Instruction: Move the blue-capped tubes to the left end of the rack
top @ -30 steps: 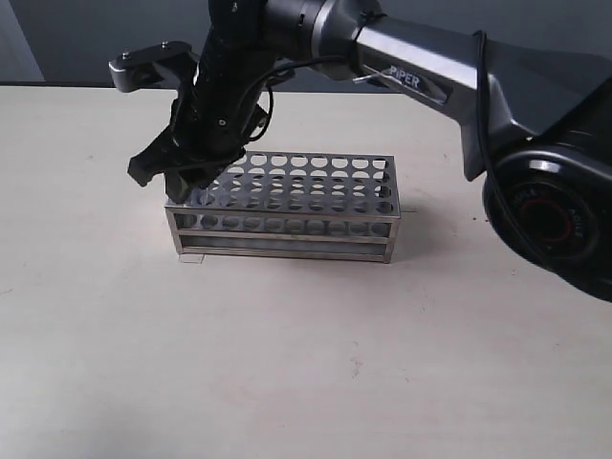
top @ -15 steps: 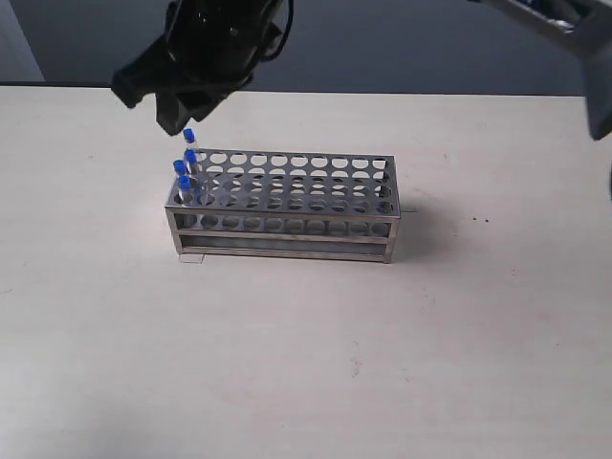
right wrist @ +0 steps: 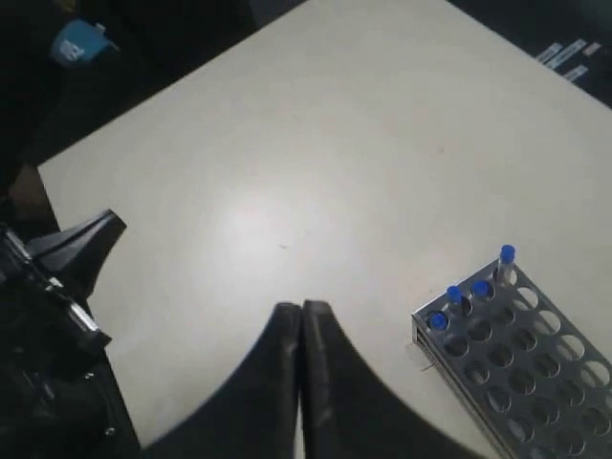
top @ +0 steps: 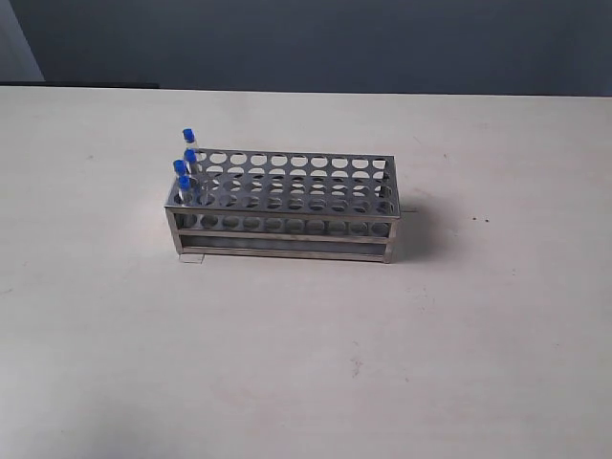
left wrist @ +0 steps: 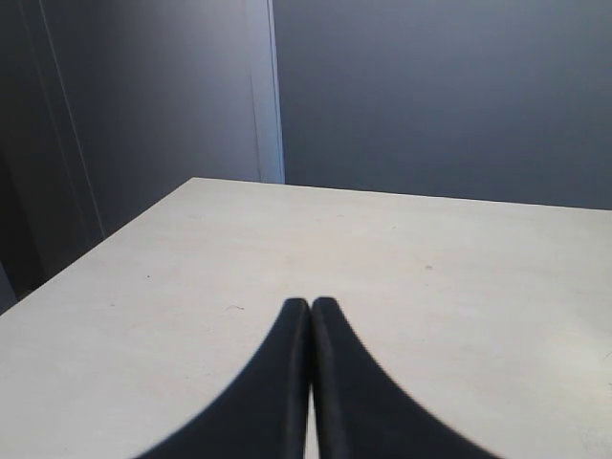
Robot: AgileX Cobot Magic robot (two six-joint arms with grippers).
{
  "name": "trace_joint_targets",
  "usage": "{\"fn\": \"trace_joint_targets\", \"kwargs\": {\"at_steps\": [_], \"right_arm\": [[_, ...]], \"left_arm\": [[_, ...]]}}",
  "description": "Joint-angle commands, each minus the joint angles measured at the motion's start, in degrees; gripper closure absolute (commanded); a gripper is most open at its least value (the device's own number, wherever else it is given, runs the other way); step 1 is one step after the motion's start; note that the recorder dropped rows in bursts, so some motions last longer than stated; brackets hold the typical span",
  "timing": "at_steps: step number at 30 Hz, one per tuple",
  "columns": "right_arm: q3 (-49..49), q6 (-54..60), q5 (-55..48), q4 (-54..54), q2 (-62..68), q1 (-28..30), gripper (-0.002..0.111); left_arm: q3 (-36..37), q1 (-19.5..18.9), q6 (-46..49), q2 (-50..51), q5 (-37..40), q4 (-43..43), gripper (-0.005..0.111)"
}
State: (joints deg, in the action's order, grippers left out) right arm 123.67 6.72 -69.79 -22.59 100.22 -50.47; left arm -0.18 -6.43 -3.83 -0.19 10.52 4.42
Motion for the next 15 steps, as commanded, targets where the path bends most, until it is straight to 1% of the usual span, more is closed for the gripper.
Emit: {"fn": "trace_joint_targets", "kwargs": {"at_steps": [1, 4, 9, 15], "right_arm": [[0.03, 1.16, -0.17, 1.96, -4.30, 0.08, 0.109], [-0.11, 1.10, -0.17, 8.79, -6.52, 0.19, 0.109], [-0.11, 0.85, -0.17, 15.75, -9.32, 0.19, 0.109], [-2.92, 0.73, -0.17, 16.97, -15.85, 0.19, 0.109]], "left_arm": [[0.18, 0.34, -0.02, 0.19, -0.20, -0.31, 0.106], [0.18, 0.34, -0.02, 0.19, -0.20, -0.31, 0.106], [0.18, 0.34, -0.02, 0.19, -0.20, -0.31, 0.106], [0.18, 0.34, -0.02, 0.19, -0.20, -0.31, 0.106]]}}
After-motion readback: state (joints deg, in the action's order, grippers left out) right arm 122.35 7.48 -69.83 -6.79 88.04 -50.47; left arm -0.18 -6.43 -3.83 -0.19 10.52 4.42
